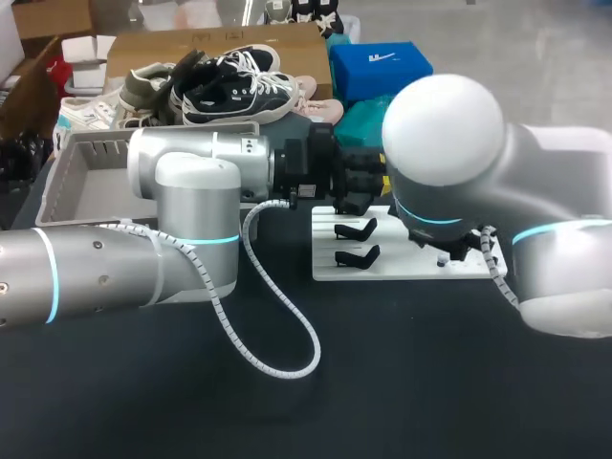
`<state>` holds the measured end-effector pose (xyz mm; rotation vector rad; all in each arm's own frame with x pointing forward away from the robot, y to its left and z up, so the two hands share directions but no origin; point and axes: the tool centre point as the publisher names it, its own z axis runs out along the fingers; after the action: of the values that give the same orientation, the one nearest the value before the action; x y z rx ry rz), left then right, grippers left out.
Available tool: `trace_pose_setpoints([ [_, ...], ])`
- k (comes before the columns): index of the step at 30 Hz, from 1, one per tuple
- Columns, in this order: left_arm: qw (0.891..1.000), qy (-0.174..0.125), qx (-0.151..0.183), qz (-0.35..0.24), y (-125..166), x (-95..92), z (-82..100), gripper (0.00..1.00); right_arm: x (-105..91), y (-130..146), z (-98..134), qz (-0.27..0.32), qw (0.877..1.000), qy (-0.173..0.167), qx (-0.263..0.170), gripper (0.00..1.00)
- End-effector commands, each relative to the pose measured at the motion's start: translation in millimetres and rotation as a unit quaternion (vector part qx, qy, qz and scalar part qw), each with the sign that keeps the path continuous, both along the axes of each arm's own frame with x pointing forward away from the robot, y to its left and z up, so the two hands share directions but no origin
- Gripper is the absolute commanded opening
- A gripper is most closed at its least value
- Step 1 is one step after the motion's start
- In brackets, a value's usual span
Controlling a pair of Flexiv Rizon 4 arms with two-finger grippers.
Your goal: Pick up each earbud case from the left stands, insert the matching earbuds, close the lid, and place the case in the box.
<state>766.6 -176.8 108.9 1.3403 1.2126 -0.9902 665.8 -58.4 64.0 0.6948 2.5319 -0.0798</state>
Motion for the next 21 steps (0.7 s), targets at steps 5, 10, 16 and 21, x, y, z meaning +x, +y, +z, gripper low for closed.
trace_pose_setpoints([
  [5, 1.000, -0.001, -0.001, 0.000, 0, 0.1, -0.5, 0.00, 6.8, -5, -18, -0.012, 1.000, 0.006, 0.018, 0.44],
  [10, 1.000, -0.001, -0.001, 0.000, 0, 0.1, -0.5, 0.00, 10.8, -10, -24, -0.018, 0.999, 0.009, 0.028, 0.45],
  [16, 1.000, -0.001, -0.001, 0.000, 0, 0.1, -0.5, 0.00, 16.2, -10, -33, -0.017, 0.999, 0.020, 0.031, 0.45],
  [21, 1.000, -0.001, -0.001, 0.000, 0, 0.1, -0.5, 0.00, 19.9, -10, -38, -0.013, 0.999, 0.023, 0.030, 0.45],
])
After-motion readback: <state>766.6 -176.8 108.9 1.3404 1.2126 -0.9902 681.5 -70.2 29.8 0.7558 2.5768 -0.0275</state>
